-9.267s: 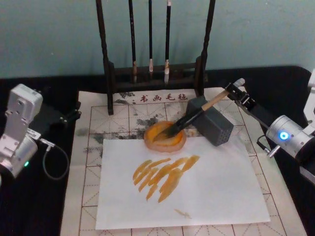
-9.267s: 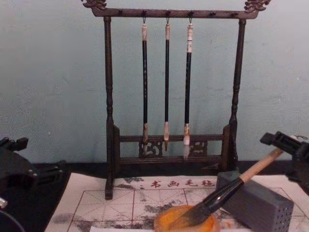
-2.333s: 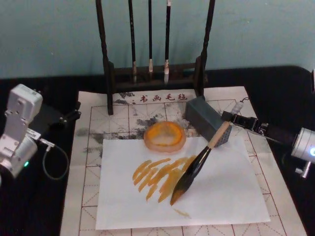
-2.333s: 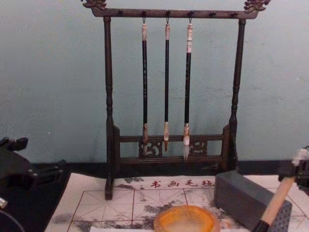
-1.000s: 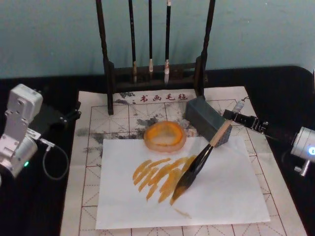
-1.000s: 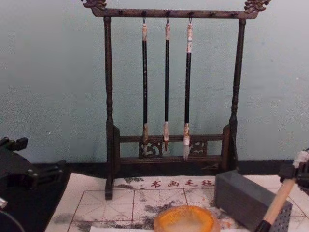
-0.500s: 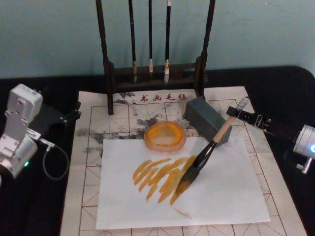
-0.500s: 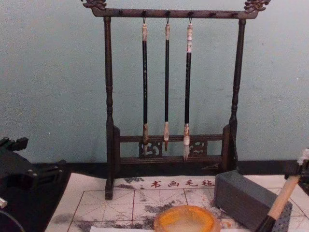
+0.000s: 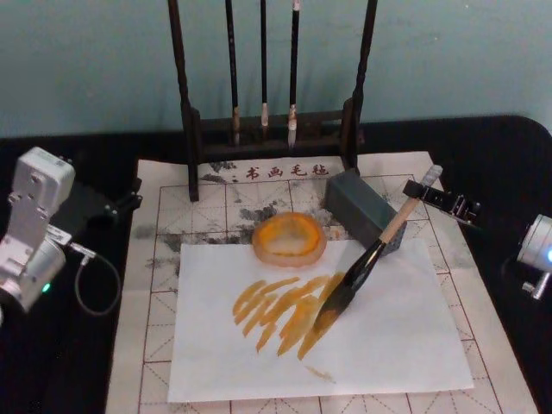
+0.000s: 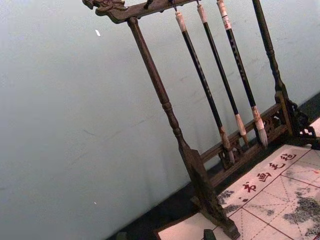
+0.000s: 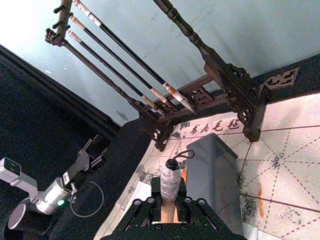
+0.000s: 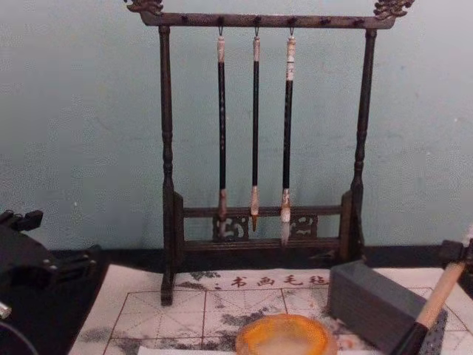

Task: Pick up the brush from the inkstone, write on the paper, then place the brush back to its original position.

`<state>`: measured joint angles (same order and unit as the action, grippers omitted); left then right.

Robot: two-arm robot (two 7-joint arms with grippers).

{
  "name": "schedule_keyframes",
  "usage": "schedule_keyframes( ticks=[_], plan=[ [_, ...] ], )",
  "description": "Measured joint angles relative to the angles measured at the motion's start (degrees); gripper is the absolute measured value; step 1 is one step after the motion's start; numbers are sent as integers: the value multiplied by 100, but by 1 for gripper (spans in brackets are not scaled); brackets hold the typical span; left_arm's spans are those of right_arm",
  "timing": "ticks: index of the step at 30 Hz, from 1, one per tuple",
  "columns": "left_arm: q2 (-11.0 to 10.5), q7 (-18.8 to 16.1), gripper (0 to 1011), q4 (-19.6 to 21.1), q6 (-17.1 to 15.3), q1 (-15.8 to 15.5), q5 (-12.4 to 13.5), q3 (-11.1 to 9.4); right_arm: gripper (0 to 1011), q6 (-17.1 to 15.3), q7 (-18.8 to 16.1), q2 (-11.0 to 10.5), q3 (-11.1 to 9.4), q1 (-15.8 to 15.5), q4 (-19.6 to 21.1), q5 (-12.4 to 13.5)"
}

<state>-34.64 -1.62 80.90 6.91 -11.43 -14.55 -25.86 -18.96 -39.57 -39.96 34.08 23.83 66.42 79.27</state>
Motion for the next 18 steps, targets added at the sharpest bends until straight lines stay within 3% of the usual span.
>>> schedule_keyframes(
  ticks=[18],
  plan=[
    [0,0,1001,0,0,0,0,0,185,34,66,25,-125,-3,-77,-20]
  ],
)
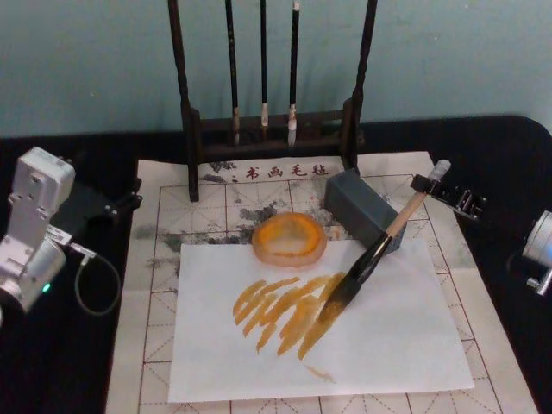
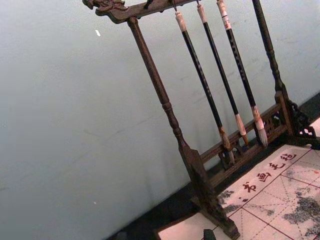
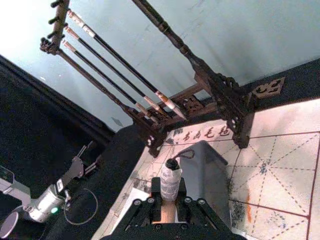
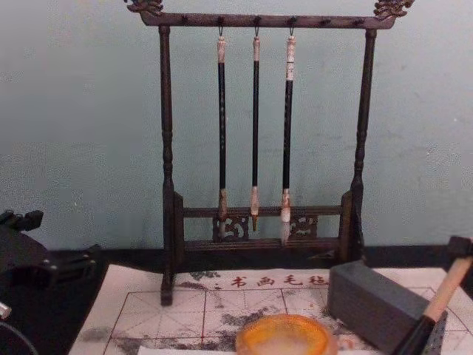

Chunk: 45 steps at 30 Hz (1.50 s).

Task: Pick up the brush from the inkstone, write on the paper, then place the brush back to its original position.

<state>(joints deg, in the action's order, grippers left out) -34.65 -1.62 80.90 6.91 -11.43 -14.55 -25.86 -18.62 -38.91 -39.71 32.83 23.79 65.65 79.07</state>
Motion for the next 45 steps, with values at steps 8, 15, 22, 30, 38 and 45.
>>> schedule_keyframes(
  ticks=[8,15,22,30,38,45],
  plan=[
    [0,0,1001,0,0,0,0,0,185,9,10,14,-74,11,-40,-2],
    [0,0,1001,0,0,0,0,0,185,-51,19,-14,-178,-42,79,170],
    [0,0,1001,0,0,0,0,0,185,-62,76,-58,-237,-111,249,352],
    [0,0,1001,0,0,0,0,0,185,-43,154,-48,-223,-113,296,449],
    [0,0,1001,0,0,0,0,0,185,-6,214,-10,-181,-75,280,503],
    [0,0,1001,0,0,0,0,0,185,15,228,0,-155,-61,270,530]
  ],
)
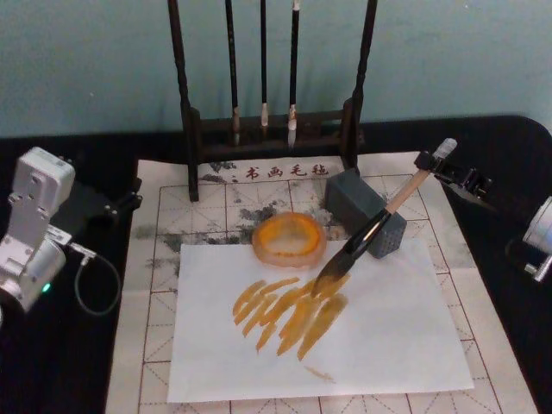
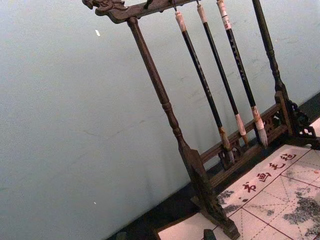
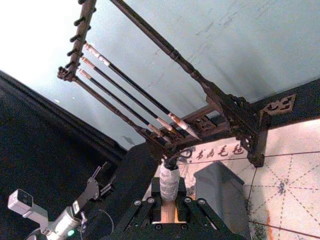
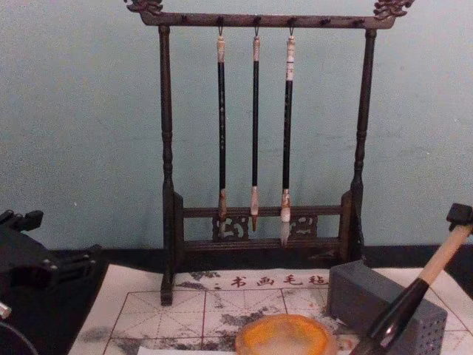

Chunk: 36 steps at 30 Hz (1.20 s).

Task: Pick up the brush from the inkstone, write on the paper, then place the brush back to its original position.

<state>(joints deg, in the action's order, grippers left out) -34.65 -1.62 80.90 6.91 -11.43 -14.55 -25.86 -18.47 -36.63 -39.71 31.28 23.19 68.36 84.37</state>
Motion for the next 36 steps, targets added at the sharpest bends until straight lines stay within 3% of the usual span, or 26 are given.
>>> schedule_keyframes(
  ticks=[17,36],
  plan=[
    [0,0,1001,0,0,0,0,0,185,-3,126,113,23,88,-63,128],
    [0,0,1001,0,0,0,0,0,185,208,763,589,26,354,-244,292]
  ],
)
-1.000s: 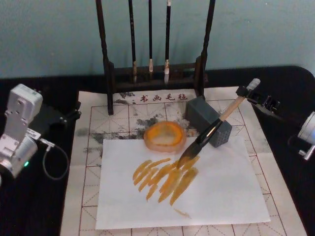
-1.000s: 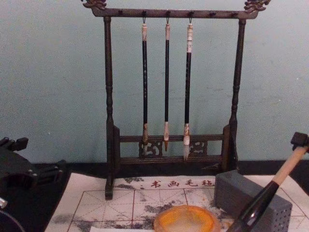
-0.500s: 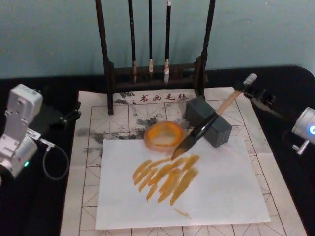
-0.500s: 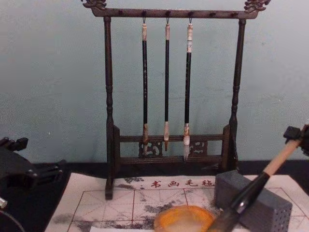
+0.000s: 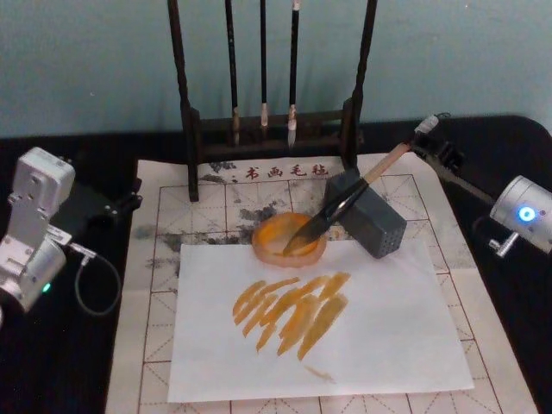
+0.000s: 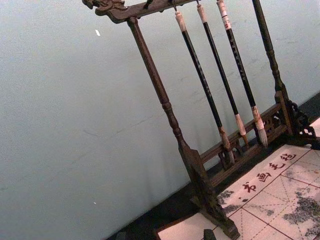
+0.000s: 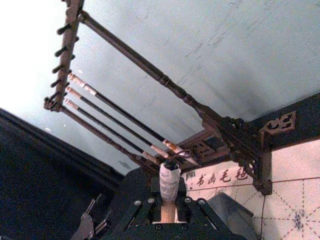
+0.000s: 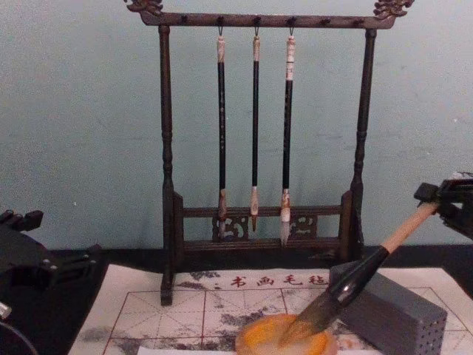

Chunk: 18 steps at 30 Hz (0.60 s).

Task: Pick up the brush from the inkstone, write on the paper, then place the brush back to its original position.

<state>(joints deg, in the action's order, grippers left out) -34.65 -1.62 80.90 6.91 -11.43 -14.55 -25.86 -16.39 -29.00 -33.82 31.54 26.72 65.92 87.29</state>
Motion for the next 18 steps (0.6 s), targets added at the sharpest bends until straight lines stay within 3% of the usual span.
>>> schedule_keyframes(
  ticks=[18],
  plan=[
    [0,0,1001,0,0,0,0,0,185,311,517,361,-40,20,-122,-106]
  ],
)
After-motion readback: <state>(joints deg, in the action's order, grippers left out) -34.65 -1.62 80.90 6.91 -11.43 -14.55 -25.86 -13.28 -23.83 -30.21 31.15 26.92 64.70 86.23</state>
